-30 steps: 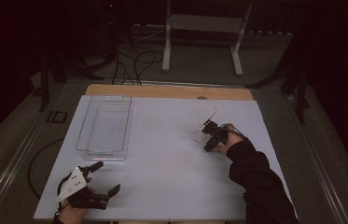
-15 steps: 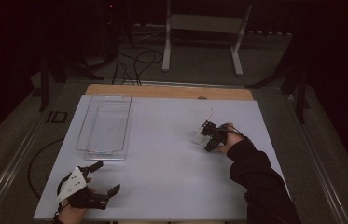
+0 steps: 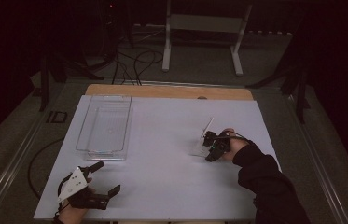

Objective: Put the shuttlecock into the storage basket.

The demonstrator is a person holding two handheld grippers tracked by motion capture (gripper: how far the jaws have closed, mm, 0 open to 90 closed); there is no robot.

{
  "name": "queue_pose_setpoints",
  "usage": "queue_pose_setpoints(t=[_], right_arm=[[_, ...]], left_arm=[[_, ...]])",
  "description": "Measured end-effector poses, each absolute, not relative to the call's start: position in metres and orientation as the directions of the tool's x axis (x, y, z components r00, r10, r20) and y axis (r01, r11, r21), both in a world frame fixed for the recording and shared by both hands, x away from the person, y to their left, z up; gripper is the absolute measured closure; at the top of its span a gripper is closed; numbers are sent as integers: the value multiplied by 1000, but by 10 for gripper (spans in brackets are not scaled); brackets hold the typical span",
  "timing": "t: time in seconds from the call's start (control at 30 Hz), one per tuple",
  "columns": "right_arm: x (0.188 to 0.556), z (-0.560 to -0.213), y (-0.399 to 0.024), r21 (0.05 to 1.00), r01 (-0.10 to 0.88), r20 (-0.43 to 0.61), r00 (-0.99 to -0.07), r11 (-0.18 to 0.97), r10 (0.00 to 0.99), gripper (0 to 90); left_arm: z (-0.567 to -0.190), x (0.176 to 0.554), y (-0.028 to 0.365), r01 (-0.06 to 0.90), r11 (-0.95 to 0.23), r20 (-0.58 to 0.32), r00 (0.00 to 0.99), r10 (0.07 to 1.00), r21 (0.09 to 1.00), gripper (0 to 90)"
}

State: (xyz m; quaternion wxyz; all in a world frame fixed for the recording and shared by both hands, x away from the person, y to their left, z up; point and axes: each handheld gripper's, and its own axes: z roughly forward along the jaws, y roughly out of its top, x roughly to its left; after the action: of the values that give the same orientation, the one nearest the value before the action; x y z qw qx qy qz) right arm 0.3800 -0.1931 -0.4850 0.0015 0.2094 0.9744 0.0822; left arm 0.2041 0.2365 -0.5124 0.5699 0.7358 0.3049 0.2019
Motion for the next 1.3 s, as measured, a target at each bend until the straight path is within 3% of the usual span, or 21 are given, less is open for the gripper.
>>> queue_pose_setpoints(t=[0.67, 1.3], right_arm=[[353, -474, -194, 176, 318, 52, -948, 931, 314, 659], [326, -468, -179, 162, 197, 3, -980, 967, 199, 659]], left_arm=[[-514, 206, 235, 232, -173, -55, 733, 678, 957, 0], [-515, 207, 231, 276, -201, -81, 751, 655, 940, 1]])
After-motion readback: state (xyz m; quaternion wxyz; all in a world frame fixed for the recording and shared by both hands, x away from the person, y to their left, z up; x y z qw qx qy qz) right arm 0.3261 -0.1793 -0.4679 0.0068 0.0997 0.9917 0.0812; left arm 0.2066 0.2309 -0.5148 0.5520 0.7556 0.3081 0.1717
